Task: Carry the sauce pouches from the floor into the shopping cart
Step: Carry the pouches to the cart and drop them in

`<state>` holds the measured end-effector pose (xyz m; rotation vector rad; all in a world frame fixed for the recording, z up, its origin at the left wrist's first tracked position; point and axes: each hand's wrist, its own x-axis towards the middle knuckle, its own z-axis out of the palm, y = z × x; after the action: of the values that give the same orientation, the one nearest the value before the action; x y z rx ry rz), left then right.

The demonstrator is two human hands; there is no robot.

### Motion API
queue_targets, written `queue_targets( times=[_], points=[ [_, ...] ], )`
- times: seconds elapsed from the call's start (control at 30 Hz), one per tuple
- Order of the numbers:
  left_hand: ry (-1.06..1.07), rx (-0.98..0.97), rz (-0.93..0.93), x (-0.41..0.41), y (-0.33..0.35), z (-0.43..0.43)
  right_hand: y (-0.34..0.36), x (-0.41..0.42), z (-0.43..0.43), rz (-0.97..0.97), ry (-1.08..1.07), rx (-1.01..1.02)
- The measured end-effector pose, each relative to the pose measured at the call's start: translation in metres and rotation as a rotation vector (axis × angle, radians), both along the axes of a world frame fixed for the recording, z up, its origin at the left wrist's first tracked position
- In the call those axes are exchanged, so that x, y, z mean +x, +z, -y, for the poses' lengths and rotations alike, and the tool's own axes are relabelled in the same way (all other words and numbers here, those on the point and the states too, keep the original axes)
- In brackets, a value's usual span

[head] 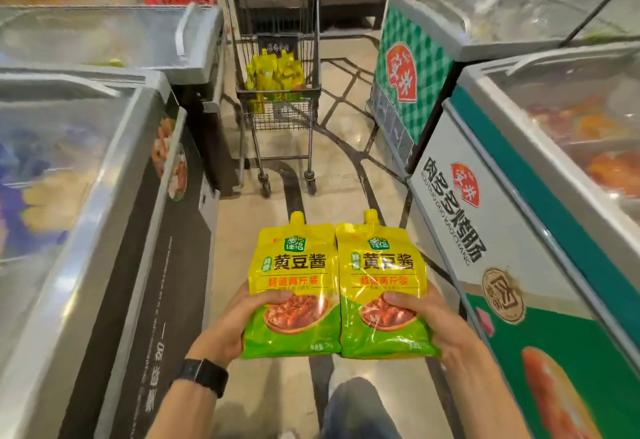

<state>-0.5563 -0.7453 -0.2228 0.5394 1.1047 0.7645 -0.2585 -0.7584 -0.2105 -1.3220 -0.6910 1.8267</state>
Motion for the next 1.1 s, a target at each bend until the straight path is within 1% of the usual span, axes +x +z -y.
queue_targets(
  times=[0.07,0.23,0.37,0.6,0.8,0.87,1.1],
  points=[
    [-0.021,0.014,-0.004,0.009,-0.005,-0.050,-0.007,0.009,-0.049,-0.026,-0.001,0.001],
    [0.010,0.005,-0.035,0.042,-0.015,-0.174,-0.024,0.040,-0.182,-0.050,0.006,-0.026],
    [0.034,-0.060,-0.010,0.062,-0.012,-0.268,-0.014,0.064,-0.288,-0.045,0.052,-0.032],
    [0.088,-0.044,0.027,0.089,-0.003,-0.421,-0.002,0.084,-0.462,-0.063,0.082,0.024],
    [0.088,-0.081,0.054,0.093,-0.027,-0.570,-0.014,0.089,-0.609,0.007,0.064,0.010],
    [0.104,-0.058,0.056,0.096,-0.031,-0.618,-0.015,0.093,-0.654,0.027,0.035,-0.001],
    [0.114,0.030,0.114,0.112,-0.011,-0.772,-0.005,0.112,-0.808,0.129,0.066,-0.028]
  ],
)
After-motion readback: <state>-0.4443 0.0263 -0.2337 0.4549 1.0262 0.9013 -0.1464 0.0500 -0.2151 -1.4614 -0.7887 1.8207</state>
